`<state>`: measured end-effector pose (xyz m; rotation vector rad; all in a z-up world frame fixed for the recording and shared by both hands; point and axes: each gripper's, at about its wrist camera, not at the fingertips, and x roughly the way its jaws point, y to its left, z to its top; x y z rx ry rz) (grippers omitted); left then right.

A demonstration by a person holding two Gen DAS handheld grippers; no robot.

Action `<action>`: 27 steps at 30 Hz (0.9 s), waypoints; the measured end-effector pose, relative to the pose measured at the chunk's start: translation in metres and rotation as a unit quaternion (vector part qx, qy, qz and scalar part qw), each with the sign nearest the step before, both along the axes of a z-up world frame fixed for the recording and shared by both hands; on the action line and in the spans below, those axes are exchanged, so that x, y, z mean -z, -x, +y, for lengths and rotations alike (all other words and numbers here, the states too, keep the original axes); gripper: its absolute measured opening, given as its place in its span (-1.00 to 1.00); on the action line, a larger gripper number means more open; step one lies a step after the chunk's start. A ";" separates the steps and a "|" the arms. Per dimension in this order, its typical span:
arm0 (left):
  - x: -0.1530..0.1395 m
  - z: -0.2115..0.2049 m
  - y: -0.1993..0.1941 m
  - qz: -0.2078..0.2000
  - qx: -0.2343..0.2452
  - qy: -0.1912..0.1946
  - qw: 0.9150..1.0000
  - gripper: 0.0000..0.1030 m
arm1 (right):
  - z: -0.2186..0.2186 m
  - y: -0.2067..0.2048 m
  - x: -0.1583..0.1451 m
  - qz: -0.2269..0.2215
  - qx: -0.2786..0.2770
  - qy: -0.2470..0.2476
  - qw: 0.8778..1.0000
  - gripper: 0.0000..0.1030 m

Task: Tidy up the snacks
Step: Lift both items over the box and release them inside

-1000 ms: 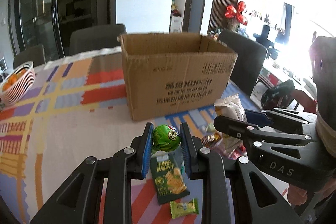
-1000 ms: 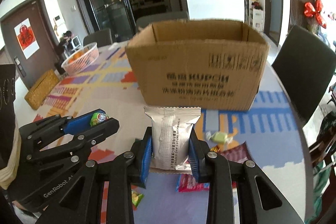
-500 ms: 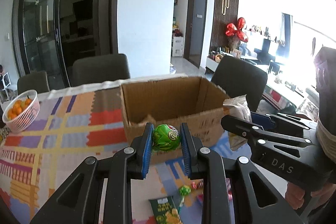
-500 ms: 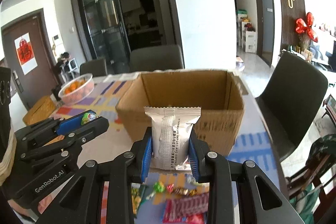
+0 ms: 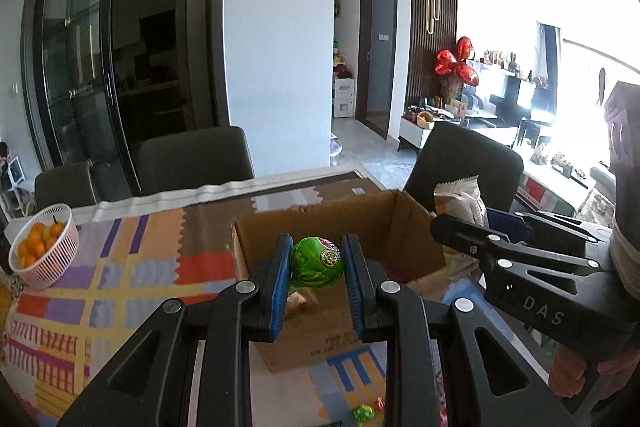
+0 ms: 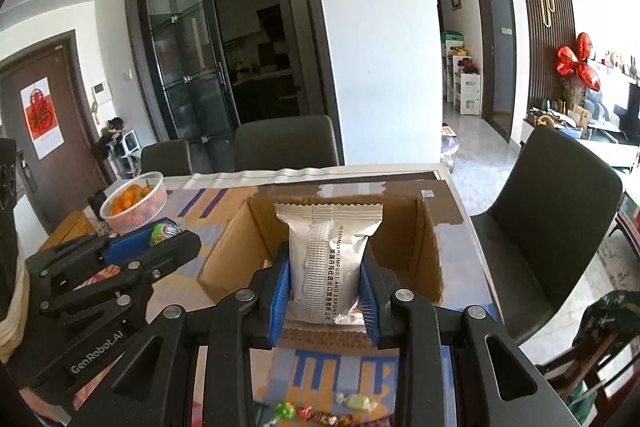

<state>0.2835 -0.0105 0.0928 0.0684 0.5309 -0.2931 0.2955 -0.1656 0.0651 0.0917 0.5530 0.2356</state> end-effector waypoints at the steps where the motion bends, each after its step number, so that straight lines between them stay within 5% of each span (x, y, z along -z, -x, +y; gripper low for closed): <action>1: -0.001 -0.001 -0.004 0.000 0.001 0.000 1.000 -0.49 | -0.001 -0.004 -0.001 0.000 0.001 0.002 1.000 -0.38; 16: 0.023 -0.009 -0.067 0.045 0.005 -0.003 0.999 -0.47 | -0.008 -0.066 0.018 0.039 0.001 0.015 0.999 -0.38; 17: 0.024 -0.011 -0.067 0.042 0.003 -0.010 0.999 -0.40 | -0.008 -0.068 0.020 0.041 0.001 0.016 0.999 -0.37; 19: 0.023 -0.013 -0.065 0.032 -0.015 -0.030 0.999 0.21 | -0.009 -0.071 0.024 0.045 0.003 0.020 0.999 -0.22; 21: 0.023 -0.010 -0.060 0.023 -0.032 -0.037 0.999 0.23 | -0.013 -0.074 0.028 0.054 0.020 0.027 0.998 0.00; 27: 0.022 -0.005 -0.036 0.013 -0.037 -0.053 0.998 0.29 | -0.021 -0.052 0.031 0.040 0.026 0.030 0.998 0.00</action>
